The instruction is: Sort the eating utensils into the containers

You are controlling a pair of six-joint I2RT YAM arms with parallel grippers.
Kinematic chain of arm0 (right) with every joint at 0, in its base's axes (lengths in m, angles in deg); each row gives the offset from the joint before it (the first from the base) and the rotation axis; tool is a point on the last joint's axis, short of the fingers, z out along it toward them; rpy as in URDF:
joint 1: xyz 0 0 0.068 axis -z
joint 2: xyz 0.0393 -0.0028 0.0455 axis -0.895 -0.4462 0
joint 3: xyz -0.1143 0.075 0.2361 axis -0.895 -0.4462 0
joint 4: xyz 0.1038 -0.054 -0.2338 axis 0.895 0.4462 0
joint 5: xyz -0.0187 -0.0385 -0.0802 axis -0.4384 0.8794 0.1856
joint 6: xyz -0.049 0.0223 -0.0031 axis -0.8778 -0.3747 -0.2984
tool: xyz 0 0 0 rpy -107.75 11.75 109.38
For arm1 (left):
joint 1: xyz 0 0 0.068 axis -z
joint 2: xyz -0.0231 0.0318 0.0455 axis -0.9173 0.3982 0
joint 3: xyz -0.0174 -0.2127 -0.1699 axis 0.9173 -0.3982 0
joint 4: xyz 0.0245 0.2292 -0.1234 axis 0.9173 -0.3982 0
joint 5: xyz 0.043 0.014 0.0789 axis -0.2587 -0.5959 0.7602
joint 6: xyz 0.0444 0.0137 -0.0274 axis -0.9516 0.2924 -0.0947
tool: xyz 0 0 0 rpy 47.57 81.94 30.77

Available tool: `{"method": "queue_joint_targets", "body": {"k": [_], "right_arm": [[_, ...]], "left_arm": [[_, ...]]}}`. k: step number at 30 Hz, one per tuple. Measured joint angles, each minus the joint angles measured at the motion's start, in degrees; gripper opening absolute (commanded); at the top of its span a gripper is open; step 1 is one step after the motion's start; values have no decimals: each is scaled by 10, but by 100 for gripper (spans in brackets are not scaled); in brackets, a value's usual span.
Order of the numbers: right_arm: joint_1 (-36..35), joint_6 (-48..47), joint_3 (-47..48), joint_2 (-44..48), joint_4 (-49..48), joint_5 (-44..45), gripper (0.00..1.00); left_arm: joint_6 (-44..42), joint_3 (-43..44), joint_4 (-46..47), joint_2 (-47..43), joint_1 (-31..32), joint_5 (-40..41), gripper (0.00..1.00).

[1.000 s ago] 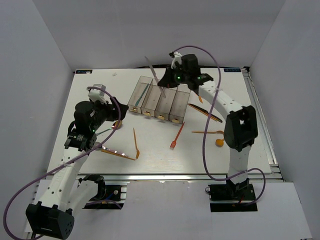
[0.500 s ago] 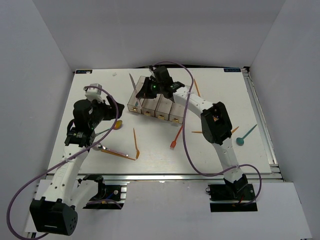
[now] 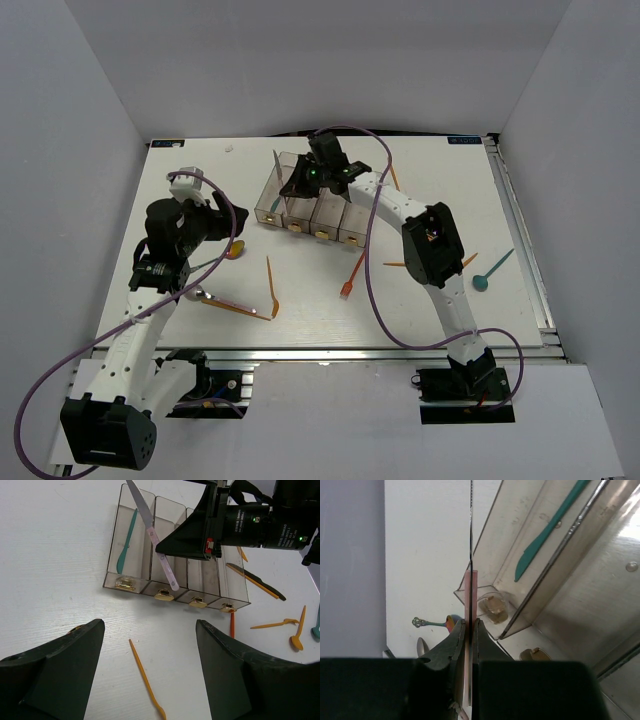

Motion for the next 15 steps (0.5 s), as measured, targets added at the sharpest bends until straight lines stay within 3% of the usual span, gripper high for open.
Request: {"method": "queue_joint_targets", "body": {"k": [15], "right_arm": [[0, -2, -1, 0, 48, 68, 0]], "left_arm": [[2, 0, 0, 0, -1, -5, 84]]}}
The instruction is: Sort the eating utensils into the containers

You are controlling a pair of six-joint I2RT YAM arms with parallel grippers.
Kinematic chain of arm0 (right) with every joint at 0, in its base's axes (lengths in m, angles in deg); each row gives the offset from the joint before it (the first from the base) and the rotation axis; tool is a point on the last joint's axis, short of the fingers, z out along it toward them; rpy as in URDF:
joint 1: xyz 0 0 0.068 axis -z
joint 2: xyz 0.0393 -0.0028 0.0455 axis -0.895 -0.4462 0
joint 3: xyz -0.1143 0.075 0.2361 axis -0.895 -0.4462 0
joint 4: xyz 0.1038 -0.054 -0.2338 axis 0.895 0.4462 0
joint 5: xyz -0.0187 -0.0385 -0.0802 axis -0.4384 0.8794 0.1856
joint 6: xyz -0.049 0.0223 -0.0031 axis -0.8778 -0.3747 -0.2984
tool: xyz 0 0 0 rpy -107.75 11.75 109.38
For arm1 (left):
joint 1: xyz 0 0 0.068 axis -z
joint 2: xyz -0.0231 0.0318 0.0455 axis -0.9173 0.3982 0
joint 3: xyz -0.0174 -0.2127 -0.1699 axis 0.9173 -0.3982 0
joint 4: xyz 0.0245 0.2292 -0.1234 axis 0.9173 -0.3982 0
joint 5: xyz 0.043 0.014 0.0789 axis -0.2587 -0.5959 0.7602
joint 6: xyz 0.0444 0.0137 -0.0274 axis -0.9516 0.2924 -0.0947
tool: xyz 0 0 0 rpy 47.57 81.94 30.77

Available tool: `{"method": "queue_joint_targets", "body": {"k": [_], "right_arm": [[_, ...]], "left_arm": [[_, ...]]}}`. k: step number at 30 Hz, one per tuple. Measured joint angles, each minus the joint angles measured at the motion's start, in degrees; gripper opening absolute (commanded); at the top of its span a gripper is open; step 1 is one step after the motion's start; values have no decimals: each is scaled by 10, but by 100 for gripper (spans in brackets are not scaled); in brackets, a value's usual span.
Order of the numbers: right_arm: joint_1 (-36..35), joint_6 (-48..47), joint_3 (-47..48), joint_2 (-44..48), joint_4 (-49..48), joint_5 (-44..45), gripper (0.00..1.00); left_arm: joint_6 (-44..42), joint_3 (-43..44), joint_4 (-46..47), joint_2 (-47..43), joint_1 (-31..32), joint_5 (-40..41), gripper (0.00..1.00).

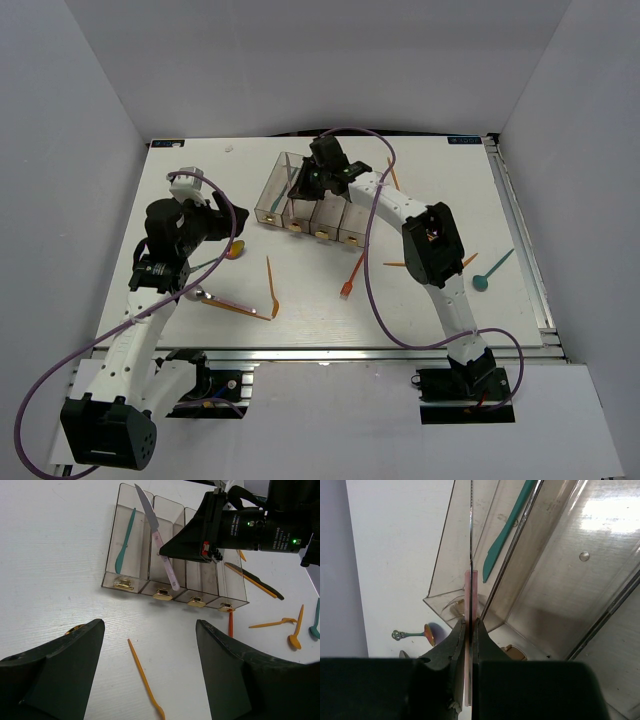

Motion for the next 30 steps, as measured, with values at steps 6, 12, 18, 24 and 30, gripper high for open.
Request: {"method": "queue_joint_targets", "body": {"k": [6, 12, 18, 24, 30], "right_arm": [[-1, 4, 0, 0, 0, -4, 0], [-1, 16, 0, 0, -1, -15, 0], [-2, 21, 0, 0, -1, -25, 0], [-2, 26, 0, -2, -1, -26, 1], [-2, 29, 0, -10, -5, -28, 6]], "left_arm": [[0, 0, 0, 0, 0, -2, 84], [0, 0, 0, 0, 0, -3, 84], [0, 0, 0, 0, 0, -3, 84], [0, 0, 0, 0, -1, -3, 84], [0, 0, 0, 0, -2, -4, 84]]}}
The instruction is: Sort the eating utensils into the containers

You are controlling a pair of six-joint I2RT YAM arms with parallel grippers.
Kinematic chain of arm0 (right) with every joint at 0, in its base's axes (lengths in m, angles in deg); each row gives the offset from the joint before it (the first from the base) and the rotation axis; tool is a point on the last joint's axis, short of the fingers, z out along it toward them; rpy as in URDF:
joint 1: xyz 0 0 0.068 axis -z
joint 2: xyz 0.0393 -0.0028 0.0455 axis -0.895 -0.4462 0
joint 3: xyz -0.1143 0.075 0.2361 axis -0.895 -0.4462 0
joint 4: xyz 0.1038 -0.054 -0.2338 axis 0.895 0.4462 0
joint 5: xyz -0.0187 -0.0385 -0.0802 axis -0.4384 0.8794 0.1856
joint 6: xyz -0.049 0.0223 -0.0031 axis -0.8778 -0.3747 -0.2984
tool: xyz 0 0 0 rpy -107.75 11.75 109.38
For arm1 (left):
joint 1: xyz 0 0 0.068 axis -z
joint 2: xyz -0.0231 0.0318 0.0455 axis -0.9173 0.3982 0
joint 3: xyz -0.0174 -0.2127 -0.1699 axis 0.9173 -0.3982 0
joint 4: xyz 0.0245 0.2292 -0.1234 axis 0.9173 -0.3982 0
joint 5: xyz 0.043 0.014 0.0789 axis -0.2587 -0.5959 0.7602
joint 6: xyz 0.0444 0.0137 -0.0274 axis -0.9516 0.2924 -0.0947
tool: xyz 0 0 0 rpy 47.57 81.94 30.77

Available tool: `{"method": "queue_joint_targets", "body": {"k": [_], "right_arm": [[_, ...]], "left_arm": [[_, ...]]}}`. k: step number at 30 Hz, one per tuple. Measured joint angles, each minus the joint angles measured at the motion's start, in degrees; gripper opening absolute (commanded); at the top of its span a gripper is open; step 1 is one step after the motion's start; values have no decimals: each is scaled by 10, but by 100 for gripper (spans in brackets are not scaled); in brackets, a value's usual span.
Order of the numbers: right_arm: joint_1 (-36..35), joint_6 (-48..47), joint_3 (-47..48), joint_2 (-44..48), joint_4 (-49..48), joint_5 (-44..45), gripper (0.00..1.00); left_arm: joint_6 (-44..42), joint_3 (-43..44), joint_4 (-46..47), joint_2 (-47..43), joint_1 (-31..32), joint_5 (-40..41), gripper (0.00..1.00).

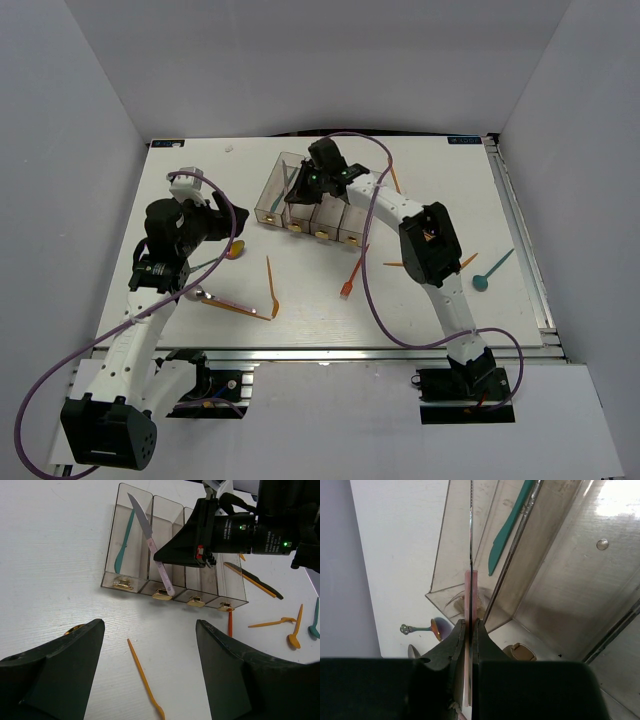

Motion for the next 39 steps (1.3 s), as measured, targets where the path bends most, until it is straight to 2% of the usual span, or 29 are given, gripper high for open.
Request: {"method": "queue_joint_targets", "body": {"k": [4, 16, 28, 34, 39], "right_arm": [[0, 1, 0, -12, -1, -3, 9], [0, 8, 1, -24, -11, -21, 31], [0, 8, 3, -24, -19, -42, 35], [8, -71, 23, -21, -36, -76, 36], [49, -237, -7, 36, -59, -186, 39]], "left_arm": [[0, 0, 0, 0, 0, 0, 84], [0, 0, 0, 0, 0, 0, 84], [0, 0, 0, 0, 0, 0, 84], [0, 0, 0, -1, 0, 0, 84], [0, 0, 0, -7, 0, -1, 84]]}}
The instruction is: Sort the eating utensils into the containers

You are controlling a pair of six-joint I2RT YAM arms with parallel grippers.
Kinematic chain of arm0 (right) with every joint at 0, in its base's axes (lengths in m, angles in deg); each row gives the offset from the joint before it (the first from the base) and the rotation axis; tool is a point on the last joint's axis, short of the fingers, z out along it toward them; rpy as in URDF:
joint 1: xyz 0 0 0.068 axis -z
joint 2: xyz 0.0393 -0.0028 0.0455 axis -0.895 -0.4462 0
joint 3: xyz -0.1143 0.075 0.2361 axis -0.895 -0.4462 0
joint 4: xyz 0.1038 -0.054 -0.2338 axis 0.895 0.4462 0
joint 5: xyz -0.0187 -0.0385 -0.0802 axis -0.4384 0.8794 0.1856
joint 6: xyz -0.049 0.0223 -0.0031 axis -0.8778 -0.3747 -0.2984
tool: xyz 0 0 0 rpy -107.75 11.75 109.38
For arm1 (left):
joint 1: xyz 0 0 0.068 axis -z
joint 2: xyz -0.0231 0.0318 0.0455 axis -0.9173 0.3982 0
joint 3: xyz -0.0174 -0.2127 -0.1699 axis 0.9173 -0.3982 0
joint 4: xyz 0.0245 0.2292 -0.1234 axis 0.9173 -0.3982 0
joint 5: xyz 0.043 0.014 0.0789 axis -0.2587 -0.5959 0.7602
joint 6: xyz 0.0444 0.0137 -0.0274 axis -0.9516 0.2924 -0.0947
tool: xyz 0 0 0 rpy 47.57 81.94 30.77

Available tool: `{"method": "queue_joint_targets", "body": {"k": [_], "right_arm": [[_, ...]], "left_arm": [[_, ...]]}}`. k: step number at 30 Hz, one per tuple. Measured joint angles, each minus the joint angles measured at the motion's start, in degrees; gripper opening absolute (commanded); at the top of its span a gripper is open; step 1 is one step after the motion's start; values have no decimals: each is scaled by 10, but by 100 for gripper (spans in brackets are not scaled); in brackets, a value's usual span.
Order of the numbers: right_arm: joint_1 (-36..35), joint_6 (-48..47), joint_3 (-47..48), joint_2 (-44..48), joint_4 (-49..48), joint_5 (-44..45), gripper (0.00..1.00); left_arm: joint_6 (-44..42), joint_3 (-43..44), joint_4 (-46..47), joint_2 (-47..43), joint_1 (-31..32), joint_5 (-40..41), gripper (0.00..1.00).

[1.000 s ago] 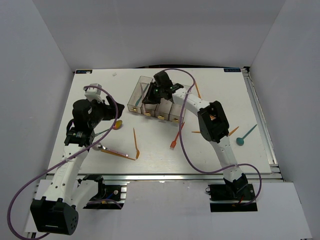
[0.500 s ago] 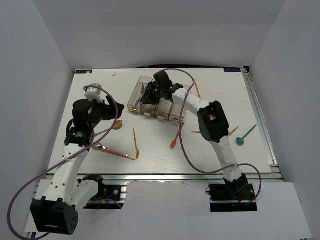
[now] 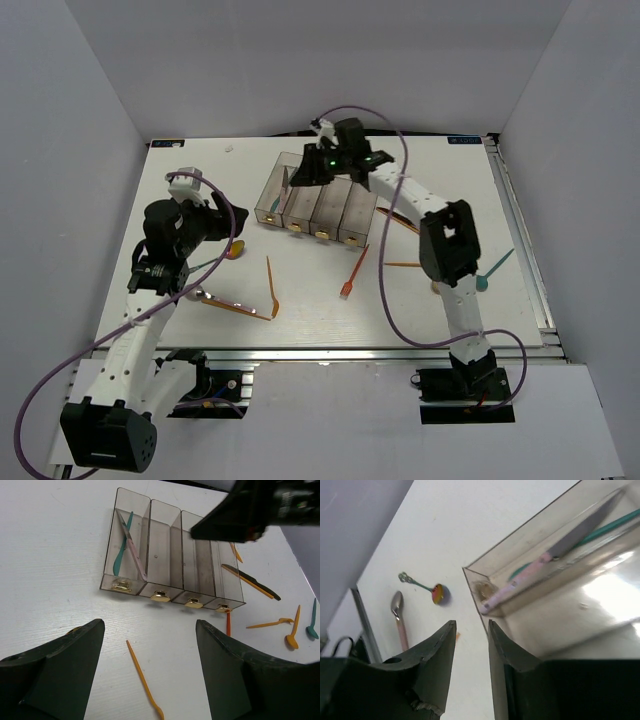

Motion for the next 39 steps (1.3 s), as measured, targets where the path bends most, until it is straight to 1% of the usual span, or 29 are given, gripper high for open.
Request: {"method": "queue_joint_targets", "body": {"k": [2, 4, 6, 9, 11, 13, 16, 21, 23, 30, 39], "right_arm": [[38, -67, -43, 59, -2, -41, 43], [80, -120, -81, 111, -18, -50, 45], [137, -173, -117, 163, -20, -45, 50], [210, -246, -143, 198, -23, 10, 56], [235, -285, -145, 194, -18, 61, 57], [238, -313, -145, 177, -10, 109, 58], [222, -333, -139, 131, 6, 164, 58], [203, -341, -88, 27, 46, 235, 57], [203, -346, -73, 0, 57, 256, 56], [208, -349, -17, -43, 80, 297, 54], [208, -349, 32, -100, 80, 310, 52]], "left_arm": [[0, -1, 0, -5, 0, -2, 84], [1, -2, 1, -11, 0, -4, 84], [2, -3, 2, -18, 0, -6, 84], [5, -6, 4, -24, 0, -13, 84], [6, -7, 6, -24, 0, -17, 84], [7, -7, 7, -24, 0, -20, 84], [7, -8, 8, -24, 0, -21, 84], [7, -8, 9, -24, 0, -21, 84], [7, -8, 9, -24, 0, -21, 84], [7, -8, 9, -24, 0, -22, 84], [7, -8, 9, -24, 0, -22, 84]]}}
